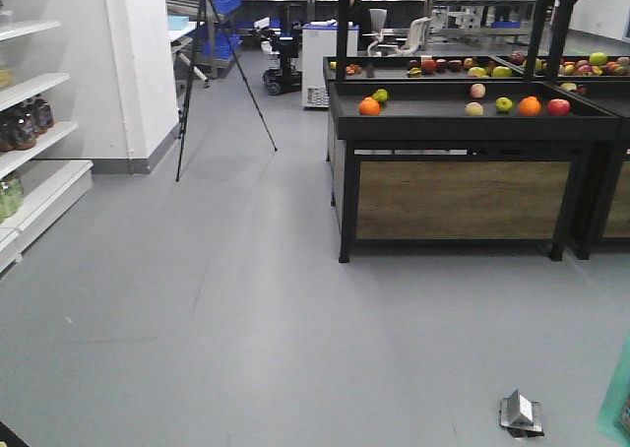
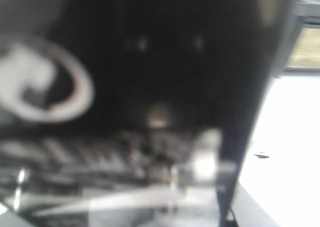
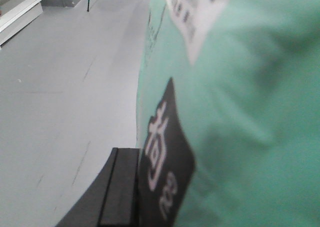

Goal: Pick snacks and fruit into basket
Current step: 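Drive the base away from the shelf toward the fruit tables holding the bag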

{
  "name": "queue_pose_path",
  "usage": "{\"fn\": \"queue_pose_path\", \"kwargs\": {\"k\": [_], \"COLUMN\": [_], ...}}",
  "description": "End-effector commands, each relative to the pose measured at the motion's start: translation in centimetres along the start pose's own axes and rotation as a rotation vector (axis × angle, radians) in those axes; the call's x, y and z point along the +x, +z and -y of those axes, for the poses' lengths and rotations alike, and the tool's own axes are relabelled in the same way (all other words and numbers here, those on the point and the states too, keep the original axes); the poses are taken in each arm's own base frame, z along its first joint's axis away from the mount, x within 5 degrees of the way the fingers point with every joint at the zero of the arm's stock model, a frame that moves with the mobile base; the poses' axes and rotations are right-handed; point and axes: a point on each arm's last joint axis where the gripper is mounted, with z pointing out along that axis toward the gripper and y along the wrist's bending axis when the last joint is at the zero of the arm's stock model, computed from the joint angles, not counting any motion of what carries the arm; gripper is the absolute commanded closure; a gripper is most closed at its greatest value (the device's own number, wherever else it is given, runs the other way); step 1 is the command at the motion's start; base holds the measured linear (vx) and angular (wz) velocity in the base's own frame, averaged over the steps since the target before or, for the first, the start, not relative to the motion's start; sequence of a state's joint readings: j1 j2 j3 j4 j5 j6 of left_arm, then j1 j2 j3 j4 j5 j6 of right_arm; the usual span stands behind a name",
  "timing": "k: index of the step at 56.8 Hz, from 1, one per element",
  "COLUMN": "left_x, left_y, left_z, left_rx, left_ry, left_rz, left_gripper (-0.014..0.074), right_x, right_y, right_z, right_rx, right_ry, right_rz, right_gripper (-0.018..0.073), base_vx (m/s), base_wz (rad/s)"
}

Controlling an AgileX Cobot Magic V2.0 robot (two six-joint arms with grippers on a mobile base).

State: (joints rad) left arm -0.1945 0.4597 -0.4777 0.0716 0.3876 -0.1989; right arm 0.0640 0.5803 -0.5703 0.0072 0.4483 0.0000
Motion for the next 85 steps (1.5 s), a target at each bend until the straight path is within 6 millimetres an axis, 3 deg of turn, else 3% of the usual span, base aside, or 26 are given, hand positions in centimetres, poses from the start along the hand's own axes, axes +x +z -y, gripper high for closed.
{"fn": "queue_pose_path", "kwargs": {"k": [1, 49, 85], "left_x": [-1.96, -1.96, -1.96], "left_y": [-0.46, -0.46, -0.46], "left_z": [0.30, 0.30, 0.30], "left_rx": [0.023, 0.023, 0.023], "left_ry": [0.001, 0.001, 0.001], "left_rz": [0.133, 0.133, 0.133], "left_gripper": [0.0600, 0.0600, 0.0600], "right_x": [-1.76, -1.76, -1.76], "right_y": [-0.46, -0.46, -0.46], "right_z": [-0.03, -0.03, -0.03], "right_rx": [-0.001, -0.001, -0.001], "right_ry": [-0.008, -0.008, -0.008], "right_rz": [0.121, 0.121, 0.121], "right_gripper": [0.0559, 0.0559, 0.0559], "base_vx": [0.27, 0.36, 0.40], "base_wz": [-0.37, -0.23, -0.59]}}
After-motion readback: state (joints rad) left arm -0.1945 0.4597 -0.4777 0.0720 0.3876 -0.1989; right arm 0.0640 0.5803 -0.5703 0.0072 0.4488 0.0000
